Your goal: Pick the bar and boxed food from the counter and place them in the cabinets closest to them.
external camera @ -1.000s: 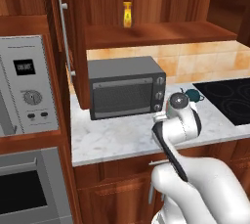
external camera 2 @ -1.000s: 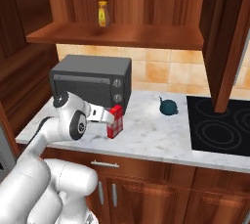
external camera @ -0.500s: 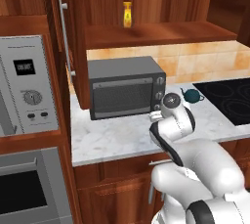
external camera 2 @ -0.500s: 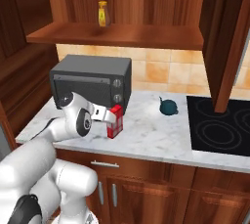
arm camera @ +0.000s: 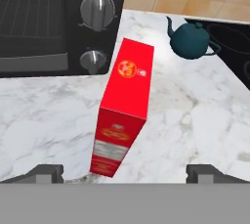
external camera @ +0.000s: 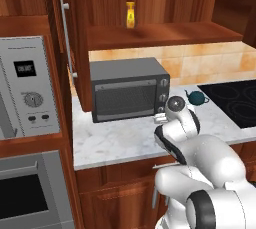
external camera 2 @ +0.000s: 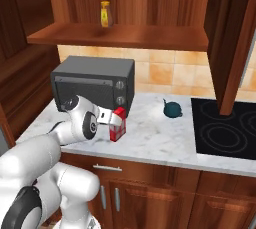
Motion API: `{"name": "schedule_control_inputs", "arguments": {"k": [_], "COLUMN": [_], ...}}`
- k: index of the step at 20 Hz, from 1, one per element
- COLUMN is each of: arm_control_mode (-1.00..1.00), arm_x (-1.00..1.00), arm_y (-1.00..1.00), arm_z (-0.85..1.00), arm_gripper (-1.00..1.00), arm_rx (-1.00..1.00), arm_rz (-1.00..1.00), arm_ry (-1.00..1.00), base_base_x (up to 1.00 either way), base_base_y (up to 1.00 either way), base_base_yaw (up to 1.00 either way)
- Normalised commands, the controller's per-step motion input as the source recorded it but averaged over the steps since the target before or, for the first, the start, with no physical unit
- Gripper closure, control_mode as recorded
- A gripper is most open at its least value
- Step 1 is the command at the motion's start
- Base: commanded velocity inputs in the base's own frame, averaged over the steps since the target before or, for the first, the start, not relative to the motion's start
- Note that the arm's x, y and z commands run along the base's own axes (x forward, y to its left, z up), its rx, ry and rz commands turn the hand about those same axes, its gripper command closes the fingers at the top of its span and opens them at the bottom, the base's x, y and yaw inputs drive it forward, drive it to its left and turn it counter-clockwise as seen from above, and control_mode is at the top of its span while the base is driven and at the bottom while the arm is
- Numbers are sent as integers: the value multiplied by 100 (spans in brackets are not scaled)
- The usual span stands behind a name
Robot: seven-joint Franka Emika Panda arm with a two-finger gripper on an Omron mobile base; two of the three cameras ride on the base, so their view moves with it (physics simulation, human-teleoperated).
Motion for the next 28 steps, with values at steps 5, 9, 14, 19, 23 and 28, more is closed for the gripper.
{"name": "schedule_control_inputs", "arguments": {"k": [5,9,14,19,23,28], "arm_control_mode": [-100,-100,-100,-100,-100,-100], "arm_x": [4,11,15,14,4,5], "arm_y": [0,0,0,0,0,0], "arm_z": [-1,-6,-10,-13,-10,-8], "arm_gripper": [-100,-100,-100,-100,-100,-100], "arm_rx": [0,0,0,0,-1,-2], "arm_rz": [0,0,0,0,0,0], "arm_ry": [0,0,0,0,-2,-4], "base_base_x": [0,0,0,0,0,0], "base_base_y": [0,0,0,0,0,0], "base_base_yaw": [0,0,0,0,0,0]}}
